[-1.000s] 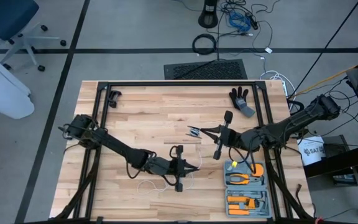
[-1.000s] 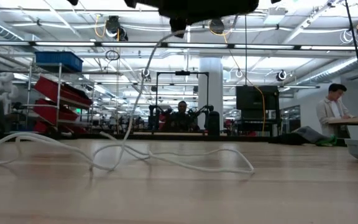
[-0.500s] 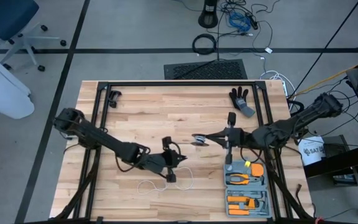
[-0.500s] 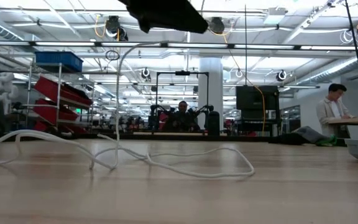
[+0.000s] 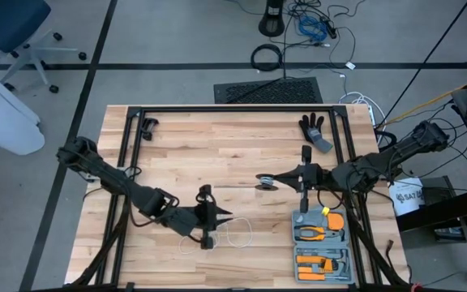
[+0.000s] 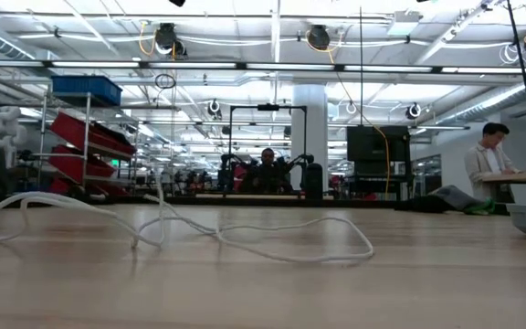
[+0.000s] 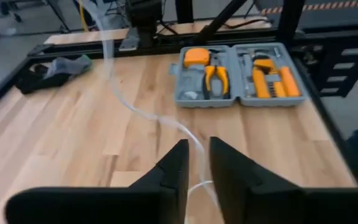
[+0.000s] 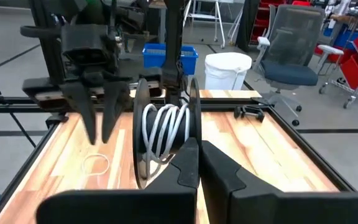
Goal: Coil cords
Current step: Uncoil the white cable wire from the spool
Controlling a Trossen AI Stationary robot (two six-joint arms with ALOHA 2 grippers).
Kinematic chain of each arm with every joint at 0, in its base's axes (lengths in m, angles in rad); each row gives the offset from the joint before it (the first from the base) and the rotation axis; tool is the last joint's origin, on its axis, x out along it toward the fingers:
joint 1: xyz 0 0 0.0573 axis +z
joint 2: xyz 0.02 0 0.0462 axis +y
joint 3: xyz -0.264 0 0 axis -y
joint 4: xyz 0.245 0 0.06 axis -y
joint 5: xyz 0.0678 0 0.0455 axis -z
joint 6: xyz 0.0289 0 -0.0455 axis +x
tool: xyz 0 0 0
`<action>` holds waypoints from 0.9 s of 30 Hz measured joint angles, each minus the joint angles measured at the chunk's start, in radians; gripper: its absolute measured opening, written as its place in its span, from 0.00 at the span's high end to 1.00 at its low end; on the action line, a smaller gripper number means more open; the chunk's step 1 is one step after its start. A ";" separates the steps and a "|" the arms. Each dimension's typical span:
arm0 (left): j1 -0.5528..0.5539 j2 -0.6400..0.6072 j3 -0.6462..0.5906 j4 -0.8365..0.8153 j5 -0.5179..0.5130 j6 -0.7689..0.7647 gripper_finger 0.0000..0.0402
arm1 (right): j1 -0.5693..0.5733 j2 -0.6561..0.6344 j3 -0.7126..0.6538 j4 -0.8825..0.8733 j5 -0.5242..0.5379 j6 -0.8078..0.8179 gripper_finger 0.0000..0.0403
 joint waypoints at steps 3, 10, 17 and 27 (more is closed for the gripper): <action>-0.011 0.000 0.000 -0.004 0.001 -0.028 0.70 | 0.000 -0.001 0.000 -0.001 0.000 -0.003 1.00; -0.013 0.000 0.000 0.056 0.000 -0.028 0.48 | 0.000 -0.001 0.000 -0.004 -0.169 -0.125 1.00; -0.012 0.007 0.000 0.225 0.008 -0.027 0.39 | 0.036 0.002 -0.001 -0.023 -0.234 -0.225 1.00; -0.008 0.093 0.000 0.438 0.026 0.087 0.39 | 0.039 0.002 -0.001 -0.024 -0.174 -0.228 1.00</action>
